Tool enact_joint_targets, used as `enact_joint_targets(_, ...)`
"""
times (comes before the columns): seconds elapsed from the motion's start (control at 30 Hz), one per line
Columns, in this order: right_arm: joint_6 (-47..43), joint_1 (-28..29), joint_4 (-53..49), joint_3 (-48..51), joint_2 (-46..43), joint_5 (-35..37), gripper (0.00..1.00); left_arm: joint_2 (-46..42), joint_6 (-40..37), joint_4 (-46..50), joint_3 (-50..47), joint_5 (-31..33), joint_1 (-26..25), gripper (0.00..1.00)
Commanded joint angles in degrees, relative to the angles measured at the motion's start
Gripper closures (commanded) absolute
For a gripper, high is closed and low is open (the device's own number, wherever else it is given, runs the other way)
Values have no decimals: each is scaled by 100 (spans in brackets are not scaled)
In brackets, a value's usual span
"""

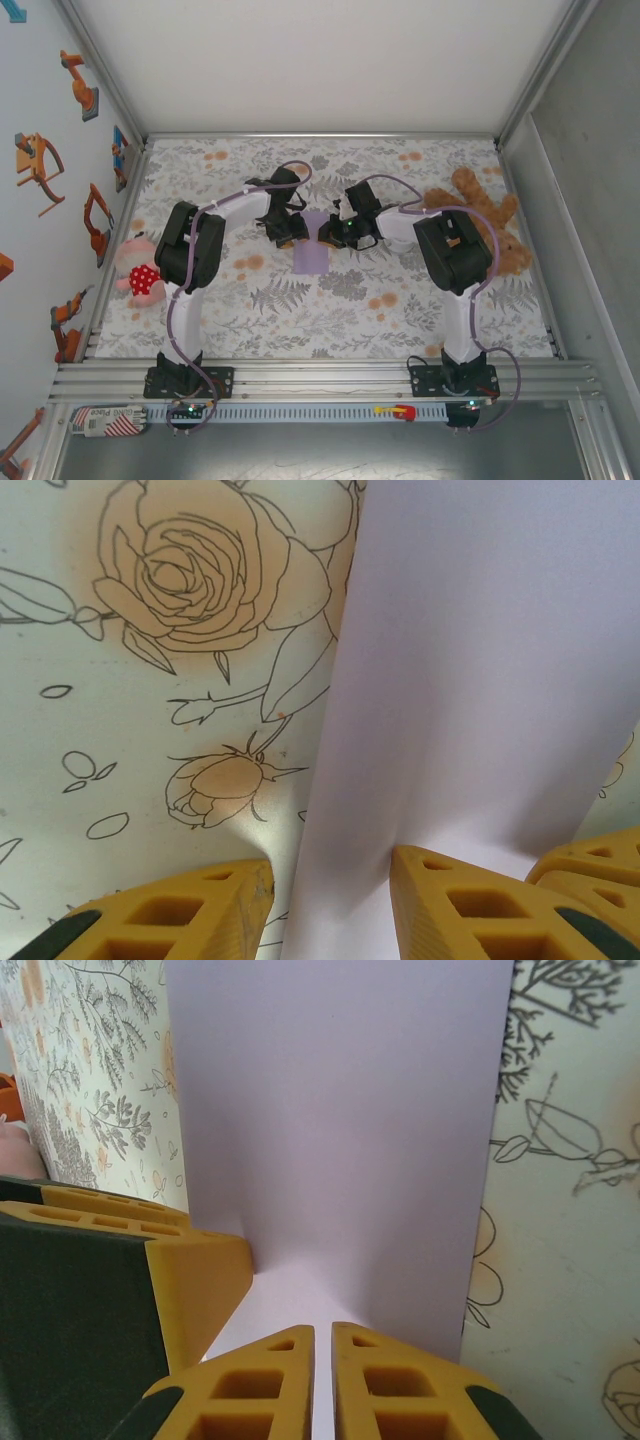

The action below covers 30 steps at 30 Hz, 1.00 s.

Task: Fold a paper plane with a square sheet of paper (pick it up from the middle)
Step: Hold the square sheet of paper at the center of the table.

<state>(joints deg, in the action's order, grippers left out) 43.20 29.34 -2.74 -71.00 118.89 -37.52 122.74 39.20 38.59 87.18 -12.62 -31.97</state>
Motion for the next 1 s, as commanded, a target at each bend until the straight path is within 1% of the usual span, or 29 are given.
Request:
enact_joint_targets(0.0,-154,45,-171,-98,150,-4,88,1412,17,-36,-593,190,-243,59)
enact_joint_targets(0.27,-359,37,-656,-130,337,320,91,1411,26,-18,-584,194,-248,59)
enact_joint_targets(0.43,-476,37,-997,-124,448,514,92,1219,17,84,-537,182,-245,59)
enact_joint_targets(0.63,-628,38,-1280,-142,563,652,94,420,20,377,-199,169,-233,56)
enact_joint_targets(0.77,-707,37,-1417,-178,640,709,98,-239,70,571,172,378,-175,53)
enact_joint_targets(0.87,-766,42,-1487,-195,672,749,100,-777,44,522,252,502,-68,53)
enact_joint_targets(0.9,-785,37,-1510,-208,686,755,100,-921,-12,435,220,450,-52,52)
enact_joint_targets(0.97,-813,35,-1530,-212,724,766,100,-1177,-174,92,82,155,-21,52)
